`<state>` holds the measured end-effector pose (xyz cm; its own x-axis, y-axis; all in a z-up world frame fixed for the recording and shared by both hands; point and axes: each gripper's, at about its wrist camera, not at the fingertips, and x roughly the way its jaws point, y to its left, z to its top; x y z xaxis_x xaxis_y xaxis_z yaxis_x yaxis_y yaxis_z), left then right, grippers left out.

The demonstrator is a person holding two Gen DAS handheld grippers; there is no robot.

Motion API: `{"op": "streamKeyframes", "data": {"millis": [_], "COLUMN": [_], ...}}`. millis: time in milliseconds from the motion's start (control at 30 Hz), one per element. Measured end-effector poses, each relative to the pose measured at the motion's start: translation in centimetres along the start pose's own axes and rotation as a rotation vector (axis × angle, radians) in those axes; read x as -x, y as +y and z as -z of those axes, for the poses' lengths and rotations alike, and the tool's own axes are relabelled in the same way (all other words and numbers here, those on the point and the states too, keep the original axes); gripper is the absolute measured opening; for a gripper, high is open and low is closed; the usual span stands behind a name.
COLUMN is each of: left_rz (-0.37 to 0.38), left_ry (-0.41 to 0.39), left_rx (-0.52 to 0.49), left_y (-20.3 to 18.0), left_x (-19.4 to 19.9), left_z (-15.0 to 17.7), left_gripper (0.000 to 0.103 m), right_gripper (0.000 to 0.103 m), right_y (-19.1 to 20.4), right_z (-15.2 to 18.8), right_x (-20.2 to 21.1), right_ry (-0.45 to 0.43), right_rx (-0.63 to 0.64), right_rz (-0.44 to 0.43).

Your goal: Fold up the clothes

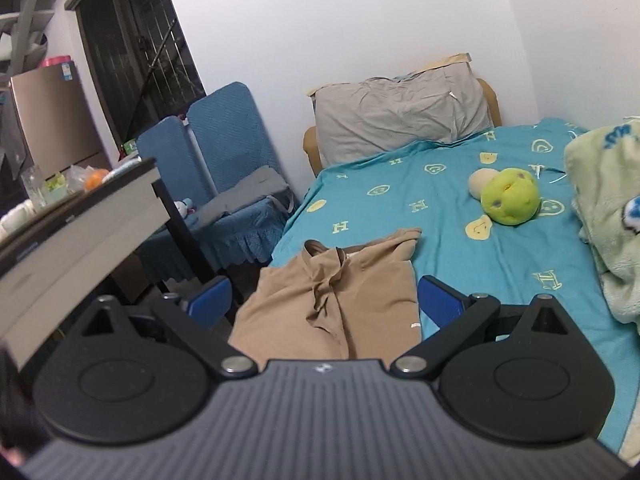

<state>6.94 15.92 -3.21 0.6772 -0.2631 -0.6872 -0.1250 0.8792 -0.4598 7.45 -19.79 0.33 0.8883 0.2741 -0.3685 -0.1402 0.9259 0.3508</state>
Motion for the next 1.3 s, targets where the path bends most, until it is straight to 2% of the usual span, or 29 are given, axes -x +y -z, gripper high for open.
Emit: {"op": "streamKeyframes", "data": {"millis": [100,200,267,467,567,633,700,767,800,833,867,933,1100,1233,1300], "left_rz": [-0.014,-0.012,-0.022,0.051,0.112,0.127,0.135,0.132,0.116,0.099,0.077,0.022,-0.118,-0.174,-0.164], "left_ry": [0.02,0.041,0.042,0.039,0.052,0.048,0.017,-0.026,-0.044,-0.06,-0.069,-0.093,-0.216,-0.327,-0.373], "left_rx": [0.228,0.441,0.544,0.786,0.818,0.791,0.765,0.73,0.692,0.648,0.596,0.492,0.194,-0.139,-0.307], "left_y": [5.5,11.4,14.6,20.8,21.4,21.1,20.6,20.0,19.6,19.2,18.6,17.2,10.9,2.1,-3.2], "left_x": [-5.0,-10.6,-13.7,-22.0,-25.3,-26.4,-27.1,-27.5,-27.4,-27.2,-26.8,-25.8,-21.1,-17.6,-16.3], "left_z": [-3.8,-5.7,-6.4,-6.5,-6.9,-7.3,-7.9,-8.7,-9.2,-9.7,-10.3,-11.3,-13.4,-14.1,-13.3], "left_gripper": [0.103,0.103,0.103,0.102,0.1,0.094,0.082,0.045,0.036,0.015,0.003,0.004,0.004,0.004,0.004], "right_gripper": [0.101,0.101,0.101,0.101,0.101,0.101,0.101,0.101,0.101,0.101,0.101,0.101,0.101,0.101,0.101], "right_y": [-1.3,-2.6,-3.0,-3.7,-4.0,-4.1,-4.1,-4.0,-3.9,-3.9,-3.8,-3.8,-4.0,-4.6,-5.1], "right_z": [1.6,2.5,2.5,2.6,3.1,3.4,3.7,3.7,3.7,3.6,3.5,3.3,2.7,2.3,2.0], "right_x": [-2.3,-4.8,-6.2,-9.8,-11.0,-11.5,-11.9,-11.8,-11.8,-11.6,-11.4,-11.0,-9.7,-8.8,-8.2], "right_ry": [0.04,0.115,0.14,0.193,0.223,0.247,0.267,0.271,0.271,0.267,0.262,0.252,0.216,0.186,0.167], "right_rx": [-0.027,-0.085,-0.116,-0.141,-0.155,-0.167,-0.176,-0.175,-0.175,-0.176,-0.178,-0.181,-0.187,-0.18,-0.182], "right_rz": [0.033,0.04,0.036,0.064,0.074,0.07,0.064,0.064,0.063,0.062,0.061,0.058,0.063,0.096,0.112]}}
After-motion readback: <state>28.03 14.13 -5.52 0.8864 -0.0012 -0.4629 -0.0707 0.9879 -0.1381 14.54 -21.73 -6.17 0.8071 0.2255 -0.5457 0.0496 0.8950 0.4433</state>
